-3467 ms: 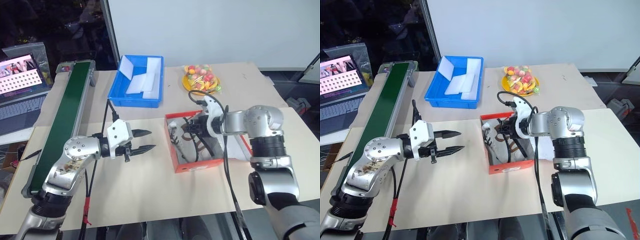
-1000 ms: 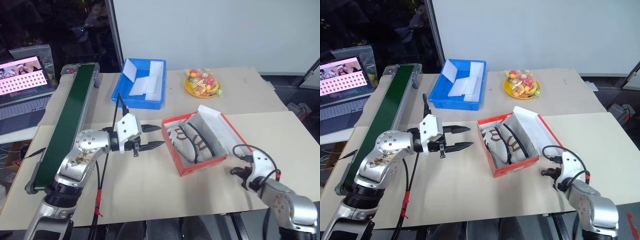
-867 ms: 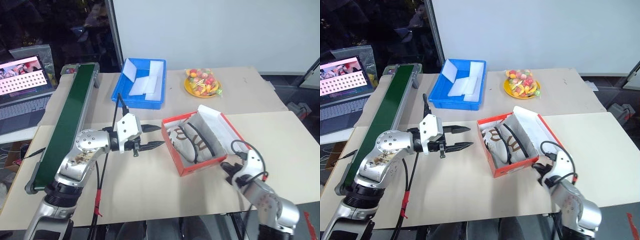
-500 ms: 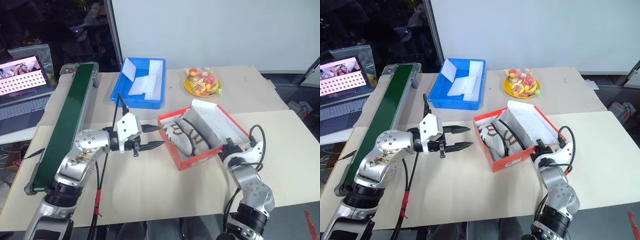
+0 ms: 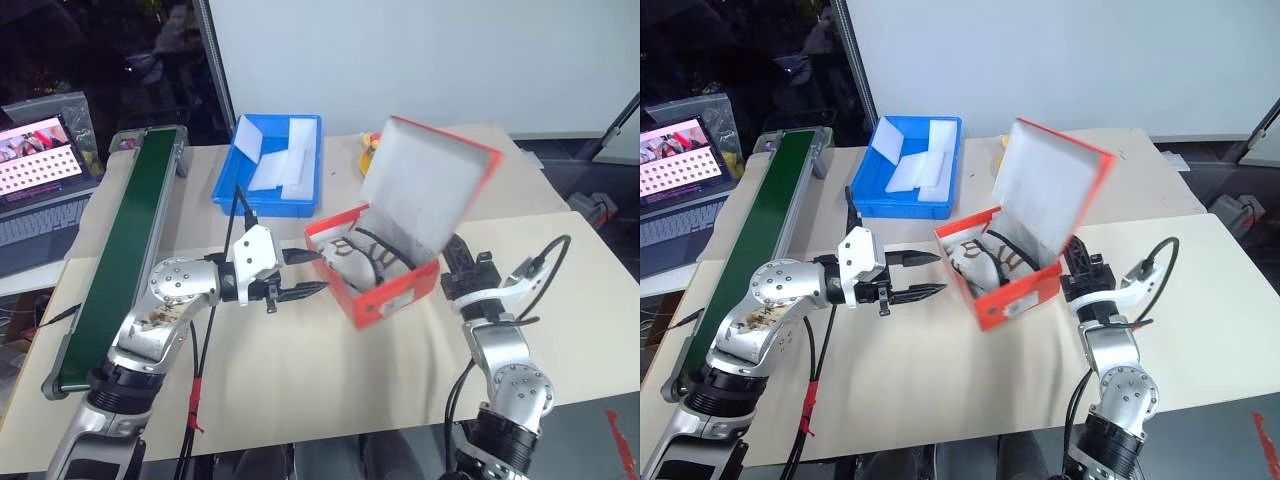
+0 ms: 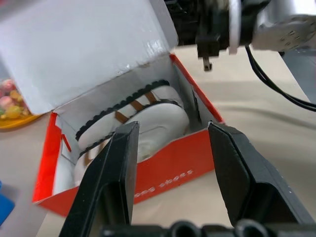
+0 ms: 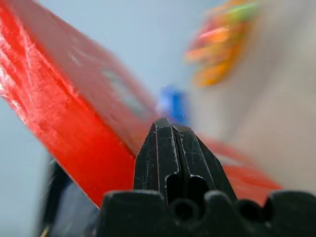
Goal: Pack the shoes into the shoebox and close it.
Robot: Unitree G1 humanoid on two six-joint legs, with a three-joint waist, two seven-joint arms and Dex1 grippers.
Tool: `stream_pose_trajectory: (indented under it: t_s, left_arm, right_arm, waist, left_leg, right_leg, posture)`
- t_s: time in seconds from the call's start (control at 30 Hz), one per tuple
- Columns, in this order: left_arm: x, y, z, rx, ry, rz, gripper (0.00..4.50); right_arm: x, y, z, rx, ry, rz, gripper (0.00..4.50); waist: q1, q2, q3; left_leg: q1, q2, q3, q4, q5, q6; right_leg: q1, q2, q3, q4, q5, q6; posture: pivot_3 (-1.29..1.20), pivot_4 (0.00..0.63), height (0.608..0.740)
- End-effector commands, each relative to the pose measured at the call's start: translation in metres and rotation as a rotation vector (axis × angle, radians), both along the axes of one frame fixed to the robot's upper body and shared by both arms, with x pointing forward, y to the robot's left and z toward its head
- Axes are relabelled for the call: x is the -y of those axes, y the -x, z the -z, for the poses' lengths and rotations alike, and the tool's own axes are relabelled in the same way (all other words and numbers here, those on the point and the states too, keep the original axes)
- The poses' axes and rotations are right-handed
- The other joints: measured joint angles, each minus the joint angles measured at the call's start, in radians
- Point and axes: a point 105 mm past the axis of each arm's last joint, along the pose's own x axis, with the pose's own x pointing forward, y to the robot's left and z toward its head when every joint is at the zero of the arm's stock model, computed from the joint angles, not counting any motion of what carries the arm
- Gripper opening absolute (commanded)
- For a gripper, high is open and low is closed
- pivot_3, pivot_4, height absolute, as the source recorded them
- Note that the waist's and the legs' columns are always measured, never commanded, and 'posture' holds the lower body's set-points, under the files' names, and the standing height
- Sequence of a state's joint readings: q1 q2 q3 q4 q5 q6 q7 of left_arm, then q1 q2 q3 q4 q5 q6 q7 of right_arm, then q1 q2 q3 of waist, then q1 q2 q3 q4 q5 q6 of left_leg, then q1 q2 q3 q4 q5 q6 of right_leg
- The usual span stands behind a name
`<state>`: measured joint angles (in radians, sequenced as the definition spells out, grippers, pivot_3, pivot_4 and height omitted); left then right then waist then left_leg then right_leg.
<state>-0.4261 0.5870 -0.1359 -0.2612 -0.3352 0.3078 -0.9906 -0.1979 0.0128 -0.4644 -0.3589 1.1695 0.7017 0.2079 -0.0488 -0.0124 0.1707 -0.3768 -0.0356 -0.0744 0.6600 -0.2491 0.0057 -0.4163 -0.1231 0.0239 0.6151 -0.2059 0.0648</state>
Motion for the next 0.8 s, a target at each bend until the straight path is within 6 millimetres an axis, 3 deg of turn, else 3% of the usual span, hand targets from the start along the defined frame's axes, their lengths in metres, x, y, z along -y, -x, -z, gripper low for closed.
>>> stream_pose_trajectory:
  t_s: [0.03,0.13,0.27,0.53,0.8]
  left_arm:
    - [0.000,0.001,-0.013,0.048,0.016,-0.001,2.36]
    - [0.000,0.000,-0.013,0.050,0.016,-0.006,2.36]
    - [0.001,0.001,-0.014,0.050,0.019,-0.008,2.36]
    - [-0.005,-0.001,-0.016,0.063,0.007,-0.032,2.36]
    - [-0.048,-0.014,-0.037,0.107,-0.050,-0.164,2.36]
  right_arm:
    - [-0.046,0.031,-0.028,0.175,0.210,-0.265,0.01]
    - [-0.058,0.041,-0.026,0.193,0.340,-0.362,0.01]
    - [-0.066,0.045,-0.005,0.136,0.583,-0.435,0.01]
    - [-0.062,0.028,-0.024,0.158,0.633,-0.359,0.01]
    - [-0.080,0.019,-0.031,0.163,0.643,-0.370,0.01]
  waist:
    - [0.001,0.000,0.000]
    - [0.006,-0.001,0.000]
    - [0.008,-0.001,0.000]
    - [0.007,-0.002,0.000]
    - [0.007,-0.002,0.000]
  left_leg:
    - [-0.001,0.000,0.000,0.000,0.000,0.000]
    - [-0.002,0.000,0.000,0.001,0.000,0.000]
    - [-0.005,-0.001,0.000,0.001,0.000,0.000]
    - [-0.007,-0.001,0.000,0.002,0.000,0.000]
    - [-0.007,-0.001,0.000,0.002,0.000,0.000]
  right_leg:
    - [-0.001,0.000,0.000,0.000,0.000,0.000]
    - [-0.002,0.000,0.000,0.001,0.000,0.000]
    - [-0.003,0.000,0.000,0.000,0.000,0.000]
    - [-0.005,0.000,0.000,0.000,0.000,0.000]
    - [-0.006,0.000,0.000,0.000,0.000,0.000]
  posture:
    - [0.00,0.150,0.740]
    - [0.00,0.150,0.740]
    - [0.00,0.150,0.740]
    - [0.00,0.150,0.740]
    - [0.00,0.150,0.740]
